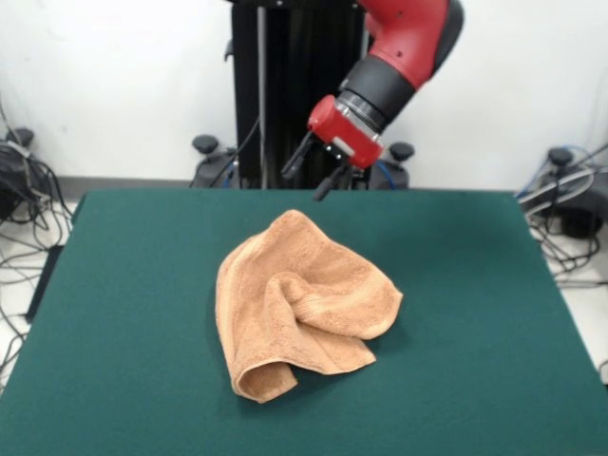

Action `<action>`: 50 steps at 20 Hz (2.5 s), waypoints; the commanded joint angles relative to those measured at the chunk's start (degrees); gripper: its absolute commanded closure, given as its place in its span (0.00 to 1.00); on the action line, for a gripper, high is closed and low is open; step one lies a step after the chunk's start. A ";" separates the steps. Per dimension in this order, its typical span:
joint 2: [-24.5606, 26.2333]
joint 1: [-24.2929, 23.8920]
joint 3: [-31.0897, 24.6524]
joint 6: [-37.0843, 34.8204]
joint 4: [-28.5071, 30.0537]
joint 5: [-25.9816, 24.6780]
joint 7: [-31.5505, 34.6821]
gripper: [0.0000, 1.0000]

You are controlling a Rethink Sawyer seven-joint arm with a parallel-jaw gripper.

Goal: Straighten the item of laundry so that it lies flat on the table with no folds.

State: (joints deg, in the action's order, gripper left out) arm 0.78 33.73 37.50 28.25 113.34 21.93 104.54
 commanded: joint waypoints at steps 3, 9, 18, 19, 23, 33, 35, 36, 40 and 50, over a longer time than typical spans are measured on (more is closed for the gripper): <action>6.25 4.38 -0.30 -2.90 -5.15 5.67 4.56 0.00; 8.25 3.99 -0.38 -2.72 -7.16 6.28 5.32 0.00; 12.95 4.28 -1.07 -0.95 -10.19 9.28 5.57 0.00; 13.84 4.58 -1.16 -0.89 -10.78 10.33 5.64 0.00; 16.11 5.14 -1.67 -1.04 -12.65 13.32 5.62 0.00; 14.32 6.91 -1.19 -6.50 -13.65 15.80 4.98 0.00; 14.16 7.04 -1.14 -7.36 -14.09 16.33 4.87 0.00; 14.30 7.23 -0.98 -7.78 -14.30 16.80 4.79 0.00; 13.67 7.77 -0.20 -10.26 -14.73 17.22 4.55 0.00; 14.21 8.70 0.59 -11.92 -15.38 17.15 6.38 0.00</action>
State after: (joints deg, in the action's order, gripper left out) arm 14.17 42.51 42.44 21.49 105.39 35.48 104.54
